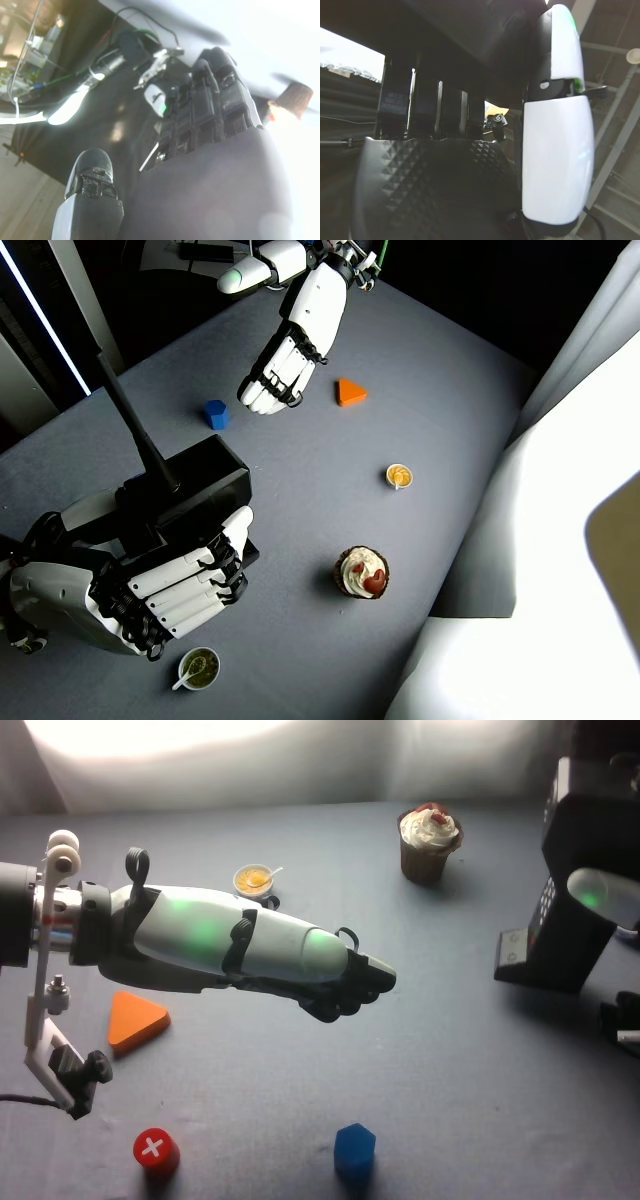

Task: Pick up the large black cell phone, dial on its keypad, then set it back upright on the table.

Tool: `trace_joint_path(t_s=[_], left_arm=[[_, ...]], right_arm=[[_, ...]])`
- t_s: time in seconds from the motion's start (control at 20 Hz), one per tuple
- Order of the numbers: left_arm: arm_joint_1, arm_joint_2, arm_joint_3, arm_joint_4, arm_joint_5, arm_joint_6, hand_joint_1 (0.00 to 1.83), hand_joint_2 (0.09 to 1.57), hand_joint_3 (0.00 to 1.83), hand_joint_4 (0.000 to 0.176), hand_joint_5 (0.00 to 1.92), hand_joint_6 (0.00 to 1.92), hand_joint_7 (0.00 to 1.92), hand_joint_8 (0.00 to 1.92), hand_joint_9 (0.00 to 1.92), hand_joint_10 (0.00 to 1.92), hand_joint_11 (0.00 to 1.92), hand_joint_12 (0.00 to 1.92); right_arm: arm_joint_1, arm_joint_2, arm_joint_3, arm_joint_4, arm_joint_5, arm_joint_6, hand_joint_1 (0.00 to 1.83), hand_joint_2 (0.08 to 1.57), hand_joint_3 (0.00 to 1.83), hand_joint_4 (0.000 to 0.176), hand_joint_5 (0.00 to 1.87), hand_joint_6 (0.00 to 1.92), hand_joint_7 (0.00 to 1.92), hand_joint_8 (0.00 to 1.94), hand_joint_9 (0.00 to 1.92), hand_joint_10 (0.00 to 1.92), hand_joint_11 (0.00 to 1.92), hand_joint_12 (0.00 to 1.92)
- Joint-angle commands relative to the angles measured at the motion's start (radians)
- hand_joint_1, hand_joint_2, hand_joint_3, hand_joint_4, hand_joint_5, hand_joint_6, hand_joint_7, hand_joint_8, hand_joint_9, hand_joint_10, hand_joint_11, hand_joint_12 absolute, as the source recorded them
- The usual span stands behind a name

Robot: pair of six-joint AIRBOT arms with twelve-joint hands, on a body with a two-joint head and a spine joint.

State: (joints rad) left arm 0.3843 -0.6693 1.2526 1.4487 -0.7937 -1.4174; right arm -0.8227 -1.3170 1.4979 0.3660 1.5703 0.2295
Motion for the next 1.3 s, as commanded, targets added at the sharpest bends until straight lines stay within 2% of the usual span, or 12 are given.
trace_joint_path(t_s=[0.0,0.2,0.3,0.35,0.4,0.45,0.55,0.65,0.8,0.95,1.1,1.25], left_arm=[[-0.017,0.008,-0.001,-0.073,-0.047,-0.009,0.00,1.17,0.00,0.000,0.18,0.00,0.19,0.00,0.19,0.00,0.00,0.56],[-0.008,0.007,-0.008,-0.073,-0.047,-0.008,0.00,1.17,0.00,0.000,0.18,0.00,0.19,0.00,0.19,0.00,0.00,0.58],[-0.008,0.007,-0.009,-0.073,-0.047,-0.008,0.00,1.17,0.00,0.000,0.19,0.01,0.19,0.00,0.20,0.00,0.00,0.58],[-0.009,0.007,-0.009,-0.073,-0.047,-0.008,0.00,1.17,0.00,0.000,0.18,0.00,0.19,0.00,0.19,0.00,0.00,0.57],[-0.009,0.007,-0.009,-0.073,-0.047,-0.008,0.00,1.17,0.00,0.000,0.18,0.00,0.19,0.00,0.19,0.00,0.00,0.57],[-0.009,0.007,-0.010,-0.073,-0.047,-0.008,0.00,1.17,0.00,0.002,0.18,0.00,0.18,0.00,0.19,0.00,0.00,0.55],[-0.009,0.007,-0.010,-0.073,-0.047,-0.008,0.00,1.17,0.00,0.004,0.18,0.00,0.19,0.00,0.19,0.00,0.00,0.56],[-0.009,0.007,-0.010,-0.073,-0.047,-0.008,0.00,1.17,0.00,0.004,0.18,0.00,0.17,0.00,0.18,0.00,0.00,0.53],[-0.008,0.007,-0.010,-0.073,-0.047,-0.008,0.00,1.18,0.00,0.000,0.20,0.00,0.20,0.00,0.21,0.00,0.00,0.59],[-0.008,0.007,-0.011,-0.073,-0.047,-0.007,0.00,1.18,0.00,0.001,0.19,0.00,0.18,0.00,0.19,0.00,0.00,0.54],[-0.008,0.007,-0.014,-0.074,-0.048,-0.007,0.00,1.18,0.00,0.000,0.19,0.00,0.20,0.00,0.21,0.00,0.00,0.62],[-0.007,0.007,-0.017,-0.074,-0.048,-0.007,0.00,1.18,0.00,0.000,0.18,0.00,0.19,0.00,0.20,0.00,0.00,0.63]], right_arm=[[-0.002,0.011,0.007,0.014,0.138,0.018,1.37,1.13,0.00,0.000,1.03,0.64,0.88,1.15,0.87,1.39,0.90,1.28],[-0.018,0.011,0.016,0.014,0.138,0.019,1.37,1.13,0.00,0.000,1.02,0.65,0.88,1.17,0.88,1.37,0.92,1.21],[-0.019,0.011,0.020,0.015,0.138,0.019,1.37,1.12,0.00,0.000,1.04,0.67,0.90,1.11,0.89,1.36,0.91,1.21],[-0.019,0.010,0.022,0.015,0.138,0.019,1.26,1.10,0.00,0.000,1.10,0.63,0.98,1.16,0.97,1.06,0.94,1.32],[-0.019,0.009,0.023,0.017,0.138,0.019,1.35,1.12,0.00,0.000,1.04,0.66,0.92,1.11,0.92,1.29,0.92,1.30],[-0.019,0.008,0.023,0.019,0.140,0.019,1.37,1.12,0.00,0.000,1.02,0.69,0.90,1.12,0.90,1.34,0.92,1.26],[-0.019,0.005,0.026,0.019,0.142,0.019,1.38,1.11,0.00,0.000,1.05,0.63,0.93,1.09,0.93,1.29,0.97,1.12],[-0.019,-0.001,0.032,0.019,0.142,0.019,1.38,1.12,0.00,0.000,1.03,0.67,0.91,1.10,0.92,1.31,0.98,1.13],[-0.022,-0.001,0.032,0.019,0.146,0.019,1.38,1.10,0.00,0.000,1.06,0.62,0.95,1.05,0.93,1.28,0.96,1.13],[-0.026,-0.002,0.031,0.019,0.147,0.019,1.38,1.11,0.00,0.000,1.04,0.64,0.92,1.09,0.91,1.32,0.95,1.20],[-0.031,-0.005,0.029,0.019,0.152,0.019,1.38,1.11,0.00,0.000,1.03,0.67,0.92,1.08,0.93,1.30,0.96,1.13],[-0.037,-0.005,0.028,0.019,0.155,0.019,1.37,1.13,0.00,0.000,1.00,0.71,0.88,1.15,0.90,1.34,0.95,1.14]])
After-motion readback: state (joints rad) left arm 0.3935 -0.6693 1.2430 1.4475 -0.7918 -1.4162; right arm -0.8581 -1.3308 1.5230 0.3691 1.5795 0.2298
